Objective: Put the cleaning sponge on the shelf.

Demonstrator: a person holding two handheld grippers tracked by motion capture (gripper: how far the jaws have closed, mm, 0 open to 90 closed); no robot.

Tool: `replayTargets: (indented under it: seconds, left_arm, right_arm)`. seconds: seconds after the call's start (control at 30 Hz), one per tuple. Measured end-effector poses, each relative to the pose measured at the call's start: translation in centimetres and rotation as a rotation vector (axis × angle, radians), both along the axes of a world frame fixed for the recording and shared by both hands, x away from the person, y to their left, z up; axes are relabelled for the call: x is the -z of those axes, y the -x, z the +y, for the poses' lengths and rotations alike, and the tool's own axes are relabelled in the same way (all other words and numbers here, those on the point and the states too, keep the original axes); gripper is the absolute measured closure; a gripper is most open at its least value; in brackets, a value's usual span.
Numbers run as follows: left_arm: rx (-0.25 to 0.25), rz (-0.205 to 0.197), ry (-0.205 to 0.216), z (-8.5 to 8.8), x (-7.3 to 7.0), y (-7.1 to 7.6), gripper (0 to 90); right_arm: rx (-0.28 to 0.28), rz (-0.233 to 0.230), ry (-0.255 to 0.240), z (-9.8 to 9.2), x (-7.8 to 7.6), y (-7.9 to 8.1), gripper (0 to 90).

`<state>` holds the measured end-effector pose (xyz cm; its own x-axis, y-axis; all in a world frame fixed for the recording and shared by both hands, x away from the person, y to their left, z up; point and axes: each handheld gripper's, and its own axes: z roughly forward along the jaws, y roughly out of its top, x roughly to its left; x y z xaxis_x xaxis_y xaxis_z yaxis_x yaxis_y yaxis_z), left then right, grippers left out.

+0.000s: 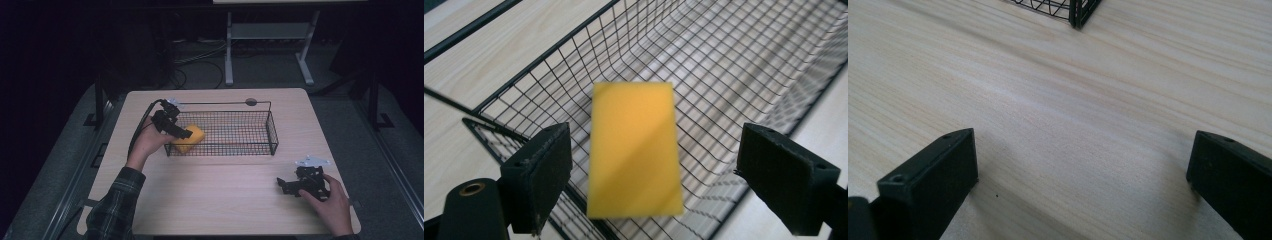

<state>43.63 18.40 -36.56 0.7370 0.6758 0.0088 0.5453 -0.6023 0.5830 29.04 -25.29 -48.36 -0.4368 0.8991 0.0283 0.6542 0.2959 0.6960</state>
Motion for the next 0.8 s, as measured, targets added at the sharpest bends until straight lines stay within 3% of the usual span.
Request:
replayTargets:
  seconds: [0.47, 0.63, 0.8]
  left_arm:
    - [-0.011, -0.065, 0.025, 2.3, -0.6, 5.3, 14.2]
    - [-0.013, -0.065, 0.026, 3.0, 0.9, 7.8, 14.2]
    - [-0.015, -0.074, 0.023, 3.5, 1.7, 9.1, 14.3]
  right_arm:
    - [0.002, 0.003, -0.002, 0.0, 0.0, 0.0, 0.0]
    - [0.000, 0.000, -0.001, 0.0, 0.0, 0.0, 0.0]
    - [0.000, 0.000, 0.000, 0.0, 0.0, 0.0, 0.0]
